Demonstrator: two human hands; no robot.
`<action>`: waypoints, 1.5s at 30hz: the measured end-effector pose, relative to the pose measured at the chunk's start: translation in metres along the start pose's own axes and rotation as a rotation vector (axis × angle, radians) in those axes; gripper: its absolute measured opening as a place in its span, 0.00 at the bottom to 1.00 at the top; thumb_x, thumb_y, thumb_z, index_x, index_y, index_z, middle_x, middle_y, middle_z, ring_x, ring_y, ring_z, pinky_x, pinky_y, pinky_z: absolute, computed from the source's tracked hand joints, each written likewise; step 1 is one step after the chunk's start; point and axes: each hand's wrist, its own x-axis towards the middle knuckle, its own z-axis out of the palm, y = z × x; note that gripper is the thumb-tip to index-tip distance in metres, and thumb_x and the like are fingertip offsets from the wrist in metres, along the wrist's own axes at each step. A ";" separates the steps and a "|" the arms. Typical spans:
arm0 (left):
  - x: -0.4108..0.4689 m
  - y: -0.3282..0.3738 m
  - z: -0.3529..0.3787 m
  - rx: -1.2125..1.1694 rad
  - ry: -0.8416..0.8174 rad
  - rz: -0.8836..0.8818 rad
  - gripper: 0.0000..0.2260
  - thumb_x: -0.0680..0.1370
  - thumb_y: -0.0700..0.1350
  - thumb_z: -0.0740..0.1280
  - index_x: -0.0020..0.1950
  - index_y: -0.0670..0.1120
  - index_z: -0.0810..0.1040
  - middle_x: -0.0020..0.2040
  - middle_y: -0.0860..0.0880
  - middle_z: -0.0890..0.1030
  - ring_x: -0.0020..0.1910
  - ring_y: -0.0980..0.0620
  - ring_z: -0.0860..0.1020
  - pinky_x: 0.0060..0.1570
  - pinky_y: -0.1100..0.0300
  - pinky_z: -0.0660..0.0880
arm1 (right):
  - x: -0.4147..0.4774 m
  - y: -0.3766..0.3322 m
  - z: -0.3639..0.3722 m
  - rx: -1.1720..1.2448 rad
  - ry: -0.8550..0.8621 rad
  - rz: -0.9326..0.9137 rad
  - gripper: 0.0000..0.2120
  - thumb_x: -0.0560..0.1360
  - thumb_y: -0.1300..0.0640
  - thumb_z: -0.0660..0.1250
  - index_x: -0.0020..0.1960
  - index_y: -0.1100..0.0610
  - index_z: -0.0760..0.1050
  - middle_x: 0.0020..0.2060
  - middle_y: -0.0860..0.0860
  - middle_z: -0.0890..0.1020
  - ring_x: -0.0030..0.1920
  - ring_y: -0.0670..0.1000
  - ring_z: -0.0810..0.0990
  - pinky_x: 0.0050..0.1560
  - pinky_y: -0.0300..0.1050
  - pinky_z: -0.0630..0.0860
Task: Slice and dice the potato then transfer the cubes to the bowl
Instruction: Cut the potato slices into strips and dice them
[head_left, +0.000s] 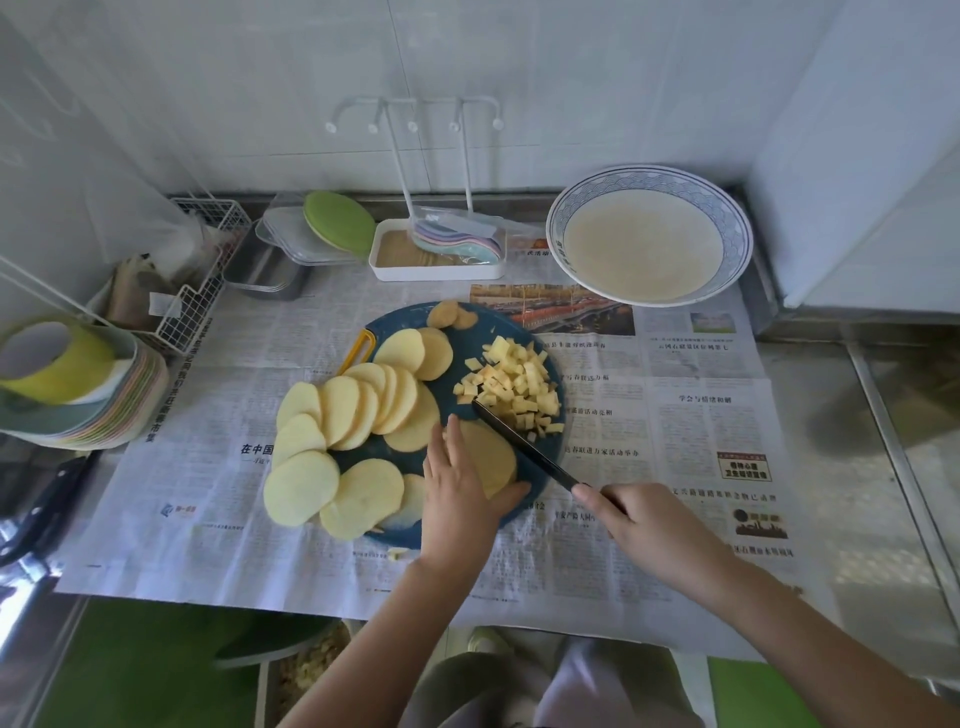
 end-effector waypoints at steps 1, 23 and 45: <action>-0.001 -0.001 0.001 -0.026 0.004 0.000 0.43 0.73 0.55 0.71 0.78 0.43 0.50 0.77 0.44 0.54 0.75 0.45 0.56 0.71 0.56 0.58 | -0.001 -0.002 0.001 -0.005 0.008 0.001 0.26 0.75 0.34 0.52 0.31 0.54 0.63 0.23 0.47 0.64 0.22 0.45 0.62 0.29 0.41 0.62; -0.017 -0.024 0.019 -0.144 0.164 0.091 0.35 0.69 0.46 0.77 0.73 0.43 0.66 0.71 0.45 0.64 0.70 0.48 0.64 0.67 0.62 0.59 | 0.003 0.003 -0.008 -0.062 -0.073 -0.046 0.27 0.73 0.32 0.51 0.31 0.54 0.66 0.22 0.46 0.64 0.22 0.44 0.62 0.27 0.38 0.60; -0.014 -0.035 0.036 -0.109 0.150 0.174 0.32 0.74 0.55 0.69 0.74 0.44 0.64 0.76 0.44 0.59 0.75 0.44 0.60 0.69 0.52 0.62 | 0.009 0.004 -0.011 -0.084 -0.132 -0.014 0.28 0.73 0.32 0.49 0.32 0.55 0.67 0.24 0.48 0.67 0.23 0.47 0.64 0.29 0.42 0.64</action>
